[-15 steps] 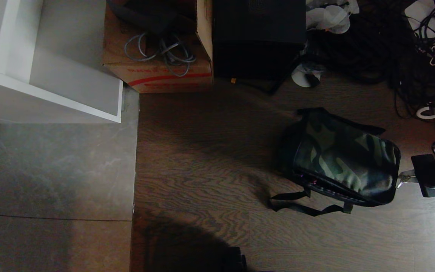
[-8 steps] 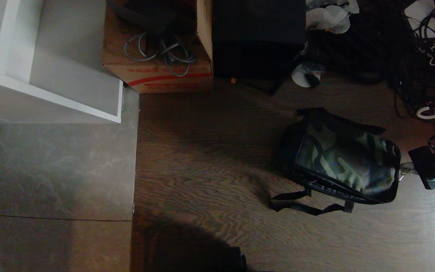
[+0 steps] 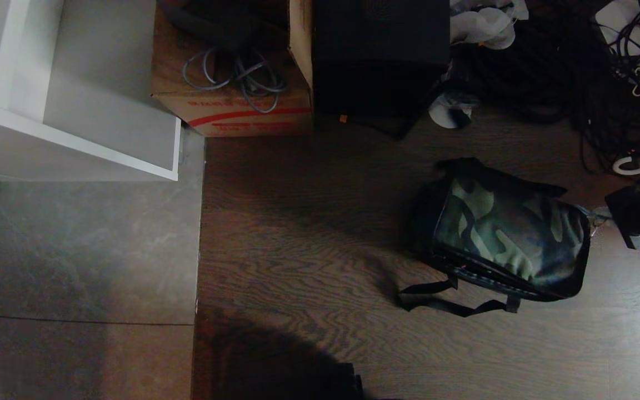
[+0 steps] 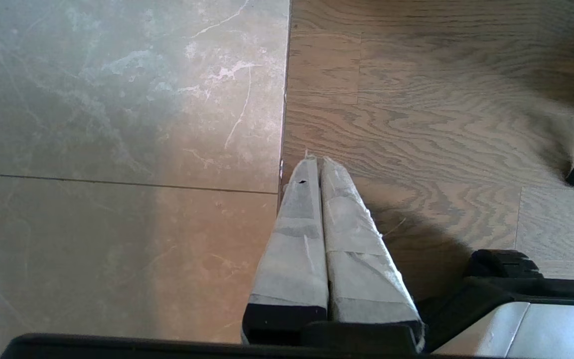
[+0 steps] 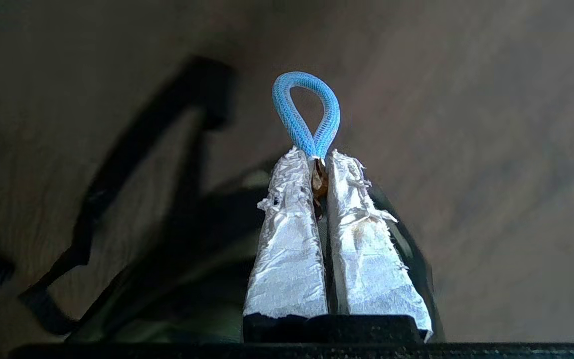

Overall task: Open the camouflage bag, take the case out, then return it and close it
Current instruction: Open the top of the storage box

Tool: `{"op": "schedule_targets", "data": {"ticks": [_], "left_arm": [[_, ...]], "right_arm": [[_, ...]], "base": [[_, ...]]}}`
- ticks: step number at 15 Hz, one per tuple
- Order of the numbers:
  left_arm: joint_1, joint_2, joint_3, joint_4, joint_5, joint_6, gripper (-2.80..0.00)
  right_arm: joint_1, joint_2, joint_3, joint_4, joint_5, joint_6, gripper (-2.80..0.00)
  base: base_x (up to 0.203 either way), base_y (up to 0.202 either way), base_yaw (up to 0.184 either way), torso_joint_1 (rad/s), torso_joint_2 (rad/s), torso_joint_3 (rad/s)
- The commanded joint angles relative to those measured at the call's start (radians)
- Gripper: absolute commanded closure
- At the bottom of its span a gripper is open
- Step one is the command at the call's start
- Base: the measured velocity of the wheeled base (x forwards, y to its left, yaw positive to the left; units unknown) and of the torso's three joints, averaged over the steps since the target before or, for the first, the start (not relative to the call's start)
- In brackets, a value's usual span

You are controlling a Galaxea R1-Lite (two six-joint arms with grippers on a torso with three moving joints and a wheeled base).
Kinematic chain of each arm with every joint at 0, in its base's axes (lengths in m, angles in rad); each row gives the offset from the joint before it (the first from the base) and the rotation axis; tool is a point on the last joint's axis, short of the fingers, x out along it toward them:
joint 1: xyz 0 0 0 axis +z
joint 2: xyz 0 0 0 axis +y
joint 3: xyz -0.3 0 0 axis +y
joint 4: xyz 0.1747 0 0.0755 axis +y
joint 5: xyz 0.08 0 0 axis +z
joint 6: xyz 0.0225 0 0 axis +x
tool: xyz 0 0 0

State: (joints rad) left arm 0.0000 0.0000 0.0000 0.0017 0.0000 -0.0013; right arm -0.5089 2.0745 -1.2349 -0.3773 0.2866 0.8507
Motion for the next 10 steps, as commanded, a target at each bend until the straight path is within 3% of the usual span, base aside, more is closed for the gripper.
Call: {"op": "schedule_targets", "data": {"ticks": [1,5,10], "left_arm": [[0.000,0.002,0.000,0.000,0.000,0.000,0.00],[0.000,0.002,0.000,0.000,0.000,0.000,0.00],[0.000,0.002,0.000,0.000,0.000,0.000,0.00]], "right_arm": [[-0.001,0.008,-0.002,-0.069,0.003,-0.036,0.00],[0.000,0.015,-0.005,-0.166,0.003,-0.081,0.00],[0.004,0.015,-0.005,-0.175,0.005,-0.081,0.00]], "base": [[0.000,0.000,0.000,0.000,0.00,0.000],[0.000,0.000,0.000,0.000,0.00,0.000],[0.000,0.000,0.000,0.000,0.00,0.000]]}}
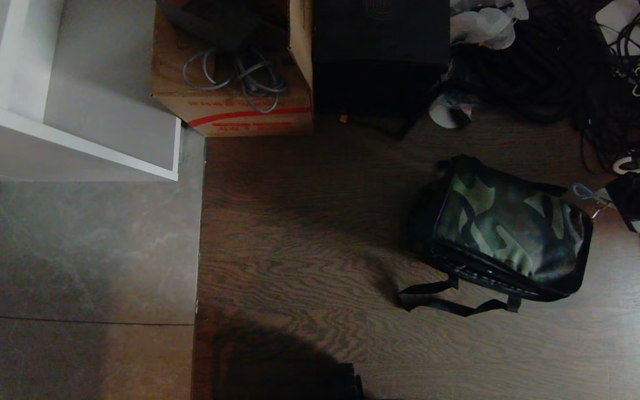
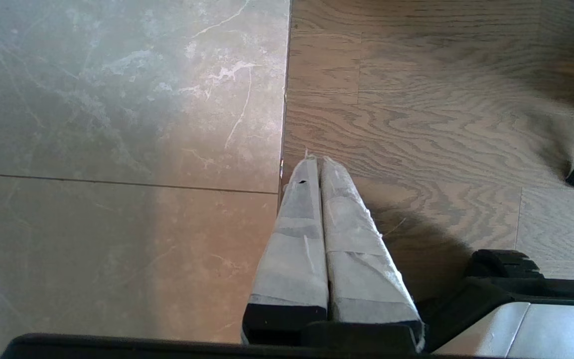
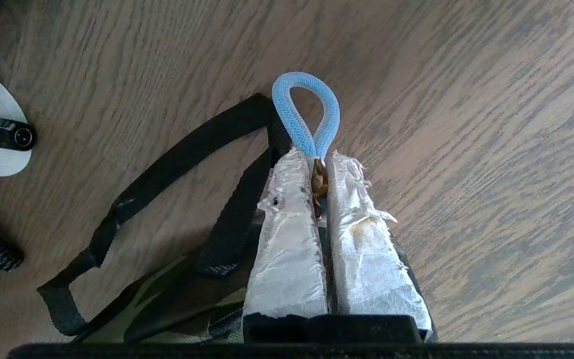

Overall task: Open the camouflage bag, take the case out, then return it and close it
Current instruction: Open the top of the storage box

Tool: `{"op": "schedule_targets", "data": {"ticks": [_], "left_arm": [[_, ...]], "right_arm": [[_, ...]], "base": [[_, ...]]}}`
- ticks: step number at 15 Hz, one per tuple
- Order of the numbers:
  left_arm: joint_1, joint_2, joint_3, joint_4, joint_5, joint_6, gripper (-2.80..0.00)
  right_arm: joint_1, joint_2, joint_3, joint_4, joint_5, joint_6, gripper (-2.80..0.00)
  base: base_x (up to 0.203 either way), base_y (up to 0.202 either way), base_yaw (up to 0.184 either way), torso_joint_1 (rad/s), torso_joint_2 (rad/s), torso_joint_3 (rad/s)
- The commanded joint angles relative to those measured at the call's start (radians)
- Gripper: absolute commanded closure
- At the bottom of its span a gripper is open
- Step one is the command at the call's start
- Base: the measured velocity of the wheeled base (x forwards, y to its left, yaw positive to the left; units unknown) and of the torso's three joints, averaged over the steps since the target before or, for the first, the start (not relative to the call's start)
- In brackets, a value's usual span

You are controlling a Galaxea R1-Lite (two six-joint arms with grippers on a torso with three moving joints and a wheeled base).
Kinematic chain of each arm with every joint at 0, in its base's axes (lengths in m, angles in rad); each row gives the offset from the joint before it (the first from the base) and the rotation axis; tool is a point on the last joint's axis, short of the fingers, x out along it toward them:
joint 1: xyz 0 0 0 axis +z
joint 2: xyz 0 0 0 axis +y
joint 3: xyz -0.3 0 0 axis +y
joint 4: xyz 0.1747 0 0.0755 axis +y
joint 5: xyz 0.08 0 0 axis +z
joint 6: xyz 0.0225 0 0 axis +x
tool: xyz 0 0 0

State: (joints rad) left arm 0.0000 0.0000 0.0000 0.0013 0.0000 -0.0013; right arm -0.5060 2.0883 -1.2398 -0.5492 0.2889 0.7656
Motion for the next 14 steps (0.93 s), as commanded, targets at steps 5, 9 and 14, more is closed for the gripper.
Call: {"op": "schedule_targets", "data": {"ticks": [5,9,14], "left_arm": [[0.000,0.002,0.000,0.000,0.000,0.000,0.00],[0.000,0.002,0.000,0.000,0.000,0.000,0.00],[0.000,0.002,0.000,0.000,0.000,0.000,0.00]], "right_arm": [[0.000,0.001,0.009,-0.003,0.033,0.006,-2.80],[-0.005,0.004,0.008,-0.003,0.053,0.003,-2.80],[-0.039,-0.053,0.087,0.013,0.178,-0.073,-2.80]], "base": [[0.000,0.000,0.000,0.000,0.00,0.000],[0.000,0.000,0.000,0.000,0.00,0.000],[0.000,0.000,0.000,0.000,0.00,0.000]]}}
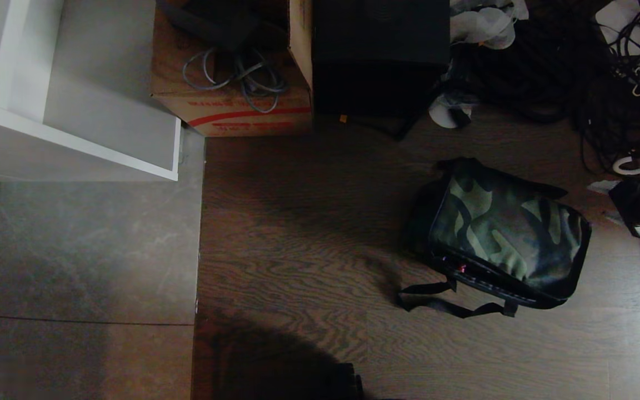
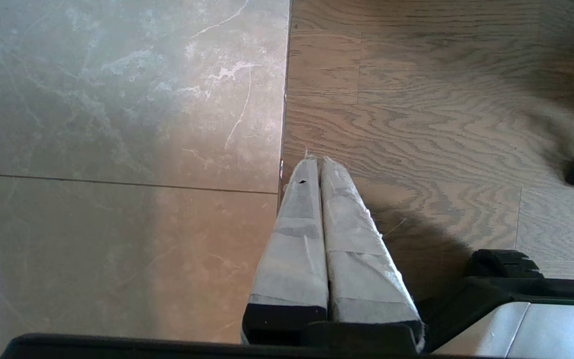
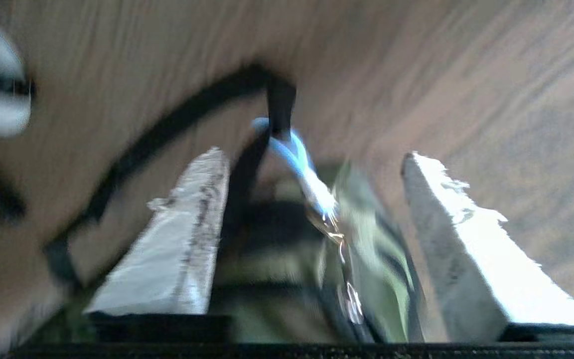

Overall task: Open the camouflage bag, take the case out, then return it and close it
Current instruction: Open the top of the storage box

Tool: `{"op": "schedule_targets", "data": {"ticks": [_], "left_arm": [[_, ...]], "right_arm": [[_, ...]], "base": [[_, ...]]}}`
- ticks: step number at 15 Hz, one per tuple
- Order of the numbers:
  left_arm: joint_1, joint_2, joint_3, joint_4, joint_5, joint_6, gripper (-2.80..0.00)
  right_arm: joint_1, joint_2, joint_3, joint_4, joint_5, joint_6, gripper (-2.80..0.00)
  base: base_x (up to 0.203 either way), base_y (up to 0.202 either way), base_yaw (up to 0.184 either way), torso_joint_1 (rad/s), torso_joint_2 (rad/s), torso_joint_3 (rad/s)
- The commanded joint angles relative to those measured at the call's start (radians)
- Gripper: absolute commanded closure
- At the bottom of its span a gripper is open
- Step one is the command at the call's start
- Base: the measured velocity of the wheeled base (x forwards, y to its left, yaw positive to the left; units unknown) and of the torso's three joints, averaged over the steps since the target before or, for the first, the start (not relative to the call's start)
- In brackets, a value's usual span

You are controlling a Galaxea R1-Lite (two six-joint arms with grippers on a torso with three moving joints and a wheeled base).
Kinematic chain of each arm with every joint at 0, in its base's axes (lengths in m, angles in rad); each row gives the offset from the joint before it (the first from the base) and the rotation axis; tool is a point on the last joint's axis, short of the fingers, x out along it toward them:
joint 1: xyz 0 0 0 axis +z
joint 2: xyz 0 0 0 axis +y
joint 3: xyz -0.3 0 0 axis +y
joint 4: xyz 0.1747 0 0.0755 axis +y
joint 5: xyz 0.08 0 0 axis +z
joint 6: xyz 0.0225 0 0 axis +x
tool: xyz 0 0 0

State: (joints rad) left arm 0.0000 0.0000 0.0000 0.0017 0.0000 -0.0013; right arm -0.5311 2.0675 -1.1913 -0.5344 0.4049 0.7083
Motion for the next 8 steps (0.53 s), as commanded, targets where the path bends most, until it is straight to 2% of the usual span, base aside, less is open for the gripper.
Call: {"op": "schedule_targets", "data": {"ticks": [1,4,5,6,8], "left_arm": [[0.000,0.002,0.000,0.000,0.000,0.000,0.00],[0.000,0.002,0.000,0.000,0.000,0.000,0.00],[0.000,0.001,0.000,0.000,0.000,0.000,0.00],[0.000,0.001,0.000,0.000,0.000,0.000,0.00],[0.000,0.001,0.000,0.000,0.000,0.000,0.00]], "right_arm": [[-0.035,-0.054,0.073,0.001,0.140,-0.045,-2.80],[-0.107,-0.121,0.192,0.005,0.467,-0.146,-2.80],[-0.133,-0.130,0.241,0.012,0.553,-0.240,-2.80],[-0.154,-0.133,0.271,0.034,0.602,-0.337,-2.80],[-0.167,-0.116,0.296,0.140,0.619,-0.524,-2.80]], "base": [[0.000,0.000,0.000,0.000,0.00,0.000],[0.000,0.000,0.000,0.000,0.00,0.000],[0.000,0.000,0.000,0.000,0.00,0.000],[0.000,0.000,0.000,0.000,0.00,0.000],[0.000,0.000,0.000,0.000,0.00,0.000]]}}
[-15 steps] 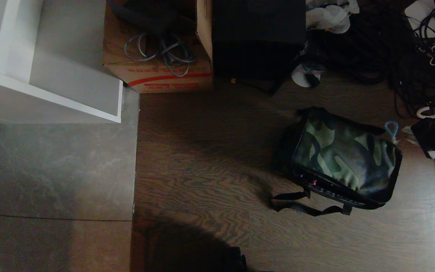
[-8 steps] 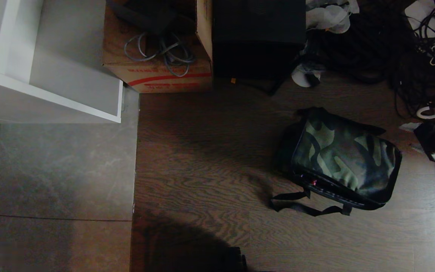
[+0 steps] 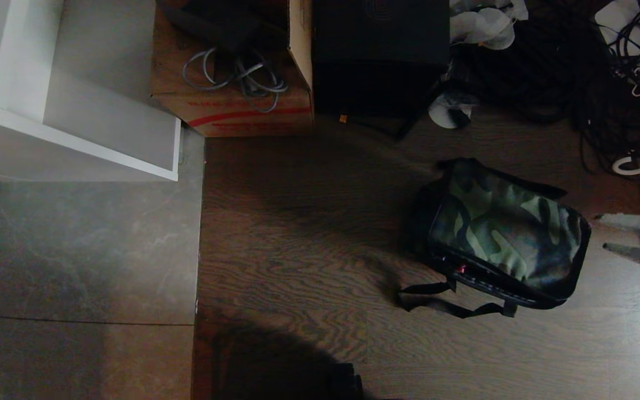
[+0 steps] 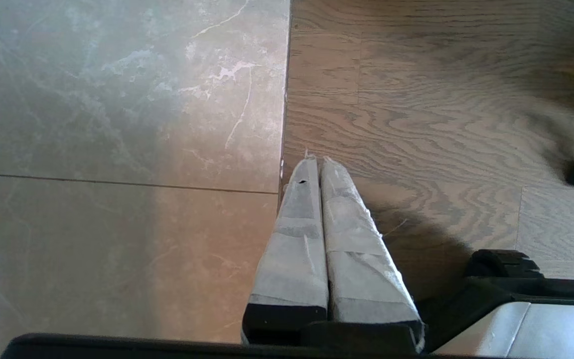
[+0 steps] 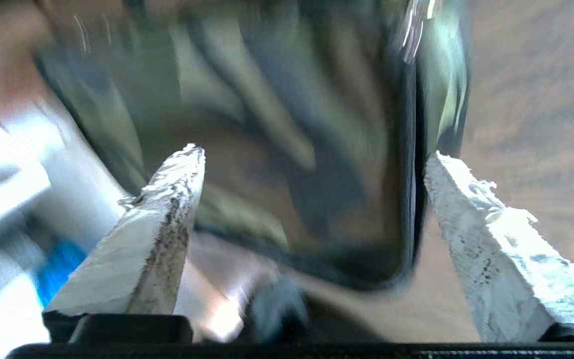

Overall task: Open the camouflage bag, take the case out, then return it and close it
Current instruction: Open the top of the storage box

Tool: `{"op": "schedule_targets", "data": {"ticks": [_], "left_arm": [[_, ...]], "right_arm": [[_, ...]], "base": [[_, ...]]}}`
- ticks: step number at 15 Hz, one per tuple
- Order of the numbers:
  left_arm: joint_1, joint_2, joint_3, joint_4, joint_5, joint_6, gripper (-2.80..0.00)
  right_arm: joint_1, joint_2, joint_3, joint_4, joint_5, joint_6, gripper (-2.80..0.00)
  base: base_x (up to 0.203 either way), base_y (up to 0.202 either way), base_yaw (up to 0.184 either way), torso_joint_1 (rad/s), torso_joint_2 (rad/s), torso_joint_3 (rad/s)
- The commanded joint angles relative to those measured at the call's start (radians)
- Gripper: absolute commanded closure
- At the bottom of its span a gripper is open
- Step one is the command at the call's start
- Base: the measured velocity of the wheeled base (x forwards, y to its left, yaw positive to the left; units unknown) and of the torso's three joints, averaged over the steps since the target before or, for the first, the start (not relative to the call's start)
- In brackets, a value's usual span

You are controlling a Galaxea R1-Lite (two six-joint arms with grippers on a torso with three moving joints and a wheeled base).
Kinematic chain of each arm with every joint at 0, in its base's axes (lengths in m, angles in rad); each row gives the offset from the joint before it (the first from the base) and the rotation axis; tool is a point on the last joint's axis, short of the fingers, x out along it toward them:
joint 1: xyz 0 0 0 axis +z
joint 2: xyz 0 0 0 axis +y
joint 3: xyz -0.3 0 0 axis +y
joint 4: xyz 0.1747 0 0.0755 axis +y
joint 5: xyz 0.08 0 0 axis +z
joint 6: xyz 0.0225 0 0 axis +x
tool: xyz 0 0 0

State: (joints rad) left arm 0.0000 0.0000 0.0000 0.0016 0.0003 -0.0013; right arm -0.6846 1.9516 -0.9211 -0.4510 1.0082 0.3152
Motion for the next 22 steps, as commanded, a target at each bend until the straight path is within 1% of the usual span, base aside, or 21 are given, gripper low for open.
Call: {"op": "schedule_targets", "data": {"ticks": [1,4,5,6,8,10,11,16,20,22], "left_arm": [[0.000,0.002,0.000,0.000,0.000,0.000,0.00],[0.000,0.002,0.000,0.000,0.000,0.000,0.00],[0.000,0.002,0.000,0.000,0.000,0.000,0.00],[0.000,0.002,0.000,0.000,0.000,0.000,0.00],[0.000,0.000,0.000,0.000,0.000,0.000,0.00],[0.000,0.000,0.000,0.000,0.000,0.000,0.00],[0.000,0.002,0.000,0.000,0.000,0.000,0.00],[0.000,0.002,0.000,0.000,0.000,0.000,0.00],[0.000,0.002,0.000,0.000,0.000,0.000,0.00],[0.000,0.000,0.000,0.000,0.000,0.000,0.00]], "right_arm": [[-0.015,0.017,0.034,0.122,0.016,-0.222,-2.80],[-0.024,0.064,0.076,0.243,0.024,-0.496,-2.80],[-0.025,0.069,0.079,0.295,0.029,-0.547,-2.80],[-0.026,0.072,0.069,0.367,0.034,-0.575,-2.80],[-0.029,0.086,0.062,0.402,0.040,-0.584,-2.80],[-0.029,0.088,0.062,0.406,0.076,-0.582,-2.80],[-0.029,0.092,0.062,0.417,0.120,-0.582,-2.80],[-0.024,0.119,0.050,0.411,0.125,-0.584,-2.80],[0.006,0.132,0.036,0.411,0.131,-0.582,-2.80],[0.011,0.127,0.025,0.411,0.147,-0.582,-2.80]], "base": [[0.000,0.000,0.000,0.000,0.00,0.000],[0.000,0.000,0.000,0.000,0.00,0.000],[0.000,0.000,0.000,0.000,0.00,0.000],[0.000,0.000,0.000,0.000,0.00,0.000],[0.000,0.000,0.000,0.000,0.00,0.000],[0.000,0.000,0.000,0.000,0.00,0.000],[0.000,0.000,0.000,0.000,0.00,0.000],[0.000,0.000,0.000,0.000,0.00,0.000],[0.000,0.000,0.000,0.000,0.00,0.000],[0.000,0.000,0.000,0.000,0.00,0.000]]}}
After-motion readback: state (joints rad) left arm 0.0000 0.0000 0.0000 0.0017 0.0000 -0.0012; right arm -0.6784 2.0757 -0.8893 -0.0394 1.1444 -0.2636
